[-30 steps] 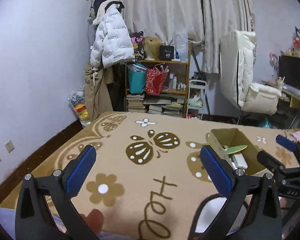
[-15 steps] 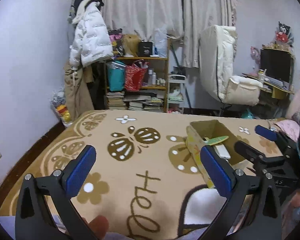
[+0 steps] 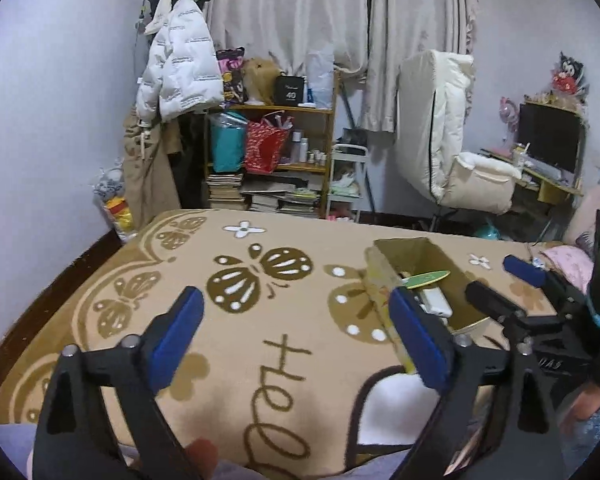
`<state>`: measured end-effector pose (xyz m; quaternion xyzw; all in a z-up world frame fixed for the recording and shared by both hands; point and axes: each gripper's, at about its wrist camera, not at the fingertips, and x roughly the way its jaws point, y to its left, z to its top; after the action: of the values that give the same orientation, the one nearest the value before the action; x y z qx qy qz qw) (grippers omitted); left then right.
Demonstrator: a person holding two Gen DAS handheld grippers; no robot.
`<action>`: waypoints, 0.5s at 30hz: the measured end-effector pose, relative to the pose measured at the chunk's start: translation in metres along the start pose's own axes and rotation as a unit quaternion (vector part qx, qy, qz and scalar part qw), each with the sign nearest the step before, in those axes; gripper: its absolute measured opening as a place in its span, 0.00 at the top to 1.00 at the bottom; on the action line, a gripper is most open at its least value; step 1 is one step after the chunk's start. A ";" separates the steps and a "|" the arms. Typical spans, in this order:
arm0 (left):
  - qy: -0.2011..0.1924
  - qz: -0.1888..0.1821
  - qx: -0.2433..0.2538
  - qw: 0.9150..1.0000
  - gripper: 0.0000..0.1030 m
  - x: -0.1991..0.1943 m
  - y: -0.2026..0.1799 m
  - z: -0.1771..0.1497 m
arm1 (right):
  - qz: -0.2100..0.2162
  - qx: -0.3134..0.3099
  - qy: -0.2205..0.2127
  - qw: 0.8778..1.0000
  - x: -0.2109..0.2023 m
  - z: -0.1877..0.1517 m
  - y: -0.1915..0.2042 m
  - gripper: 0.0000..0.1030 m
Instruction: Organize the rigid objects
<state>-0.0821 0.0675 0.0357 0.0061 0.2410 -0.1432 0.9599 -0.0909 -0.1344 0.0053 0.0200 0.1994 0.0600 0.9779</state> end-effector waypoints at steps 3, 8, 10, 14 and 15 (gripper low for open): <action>-0.007 0.023 -0.004 1.000 0.00 -0.001 0.003 0.000 | 0.000 0.011 0.000 1.000 -0.001 0.000 -0.007 0.00; -0.015 0.074 -0.015 0.997 0.00 -0.002 0.013 -0.002 | -0.001 0.010 0.001 1.000 -0.002 0.000 -0.005 0.00; -0.015 0.067 -0.017 0.997 0.00 -0.003 0.015 -0.003 | 0.000 0.011 0.001 1.000 -0.002 0.000 -0.007 0.00; -0.007 0.072 -0.001 0.997 0.00 -0.001 0.012 -0.004 | -0.001 0.013 0.001 1.000 -0.002 0.001 -0.007 0.00; -0.006 0.070 0.001 0.997 0.00 0.000 0.011 -0.004 | -0.002 0.014 0.001 1.000 -0.002 0.000 -0.006 0.00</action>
<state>-0.0814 0.0785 0.0316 0.0232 0.2339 -0.0754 0.9691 -0.0917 -0.1403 0.0059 0.0332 0.2011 0.0553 0.9774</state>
